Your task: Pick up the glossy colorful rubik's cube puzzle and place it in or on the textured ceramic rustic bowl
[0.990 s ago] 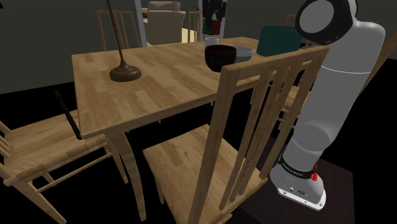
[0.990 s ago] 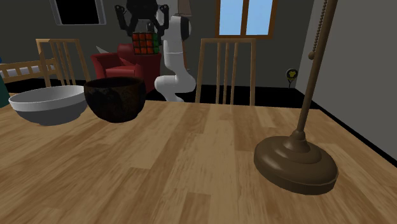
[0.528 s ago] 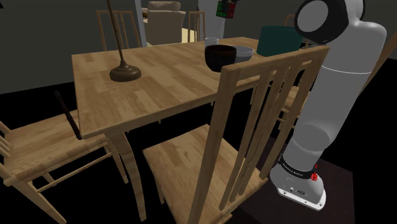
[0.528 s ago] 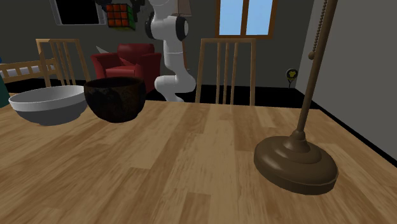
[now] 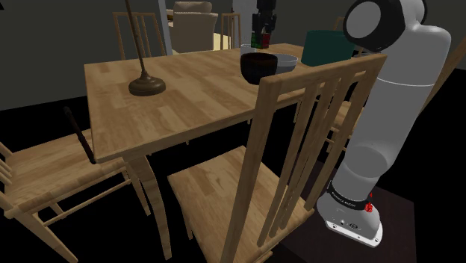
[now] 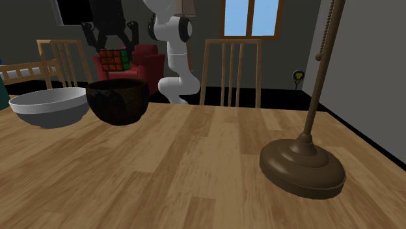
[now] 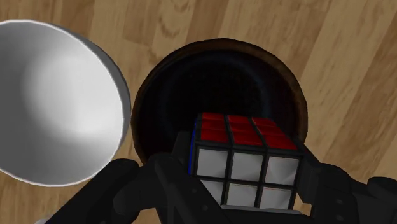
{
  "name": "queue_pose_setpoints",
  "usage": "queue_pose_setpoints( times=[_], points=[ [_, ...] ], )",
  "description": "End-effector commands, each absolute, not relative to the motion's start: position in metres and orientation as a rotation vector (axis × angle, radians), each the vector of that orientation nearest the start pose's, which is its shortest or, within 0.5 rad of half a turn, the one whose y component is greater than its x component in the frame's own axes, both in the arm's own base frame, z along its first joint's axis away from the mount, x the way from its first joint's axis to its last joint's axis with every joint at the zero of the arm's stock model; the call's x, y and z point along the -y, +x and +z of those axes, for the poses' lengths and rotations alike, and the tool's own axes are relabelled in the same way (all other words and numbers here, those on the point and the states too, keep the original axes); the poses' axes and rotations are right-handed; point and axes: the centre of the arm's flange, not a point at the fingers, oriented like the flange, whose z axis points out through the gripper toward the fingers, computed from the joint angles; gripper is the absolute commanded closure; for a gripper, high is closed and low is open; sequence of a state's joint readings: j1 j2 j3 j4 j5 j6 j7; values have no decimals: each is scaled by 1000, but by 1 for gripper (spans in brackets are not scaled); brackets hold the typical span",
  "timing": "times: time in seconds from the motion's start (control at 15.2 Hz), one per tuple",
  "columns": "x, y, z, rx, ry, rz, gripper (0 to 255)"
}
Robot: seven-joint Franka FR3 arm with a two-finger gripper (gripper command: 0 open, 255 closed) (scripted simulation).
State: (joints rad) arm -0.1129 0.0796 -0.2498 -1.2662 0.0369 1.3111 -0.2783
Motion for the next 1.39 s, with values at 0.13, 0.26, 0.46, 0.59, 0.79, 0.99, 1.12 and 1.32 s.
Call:
queue_pose_setpoints(
  times=[0.13,0.26,0.46,0.59,0.79,0.99,1.12,1.32],
  points=[
    [186,517,670,-122,-3112,57,255],
    [186,517,663,-122,-3112,57,255],
    [186,517,664,-122,-3113,57,255],
    [186,517,664,-122,-3113,57,255],
    [185,515,665,-122,-3112,57,0],
    [187,510,672,-123,-3113,57,0],
    [186,517,664,-122,-3112,57,0],
    [187,518,703,-122,-3113,57,0]
  ],
)
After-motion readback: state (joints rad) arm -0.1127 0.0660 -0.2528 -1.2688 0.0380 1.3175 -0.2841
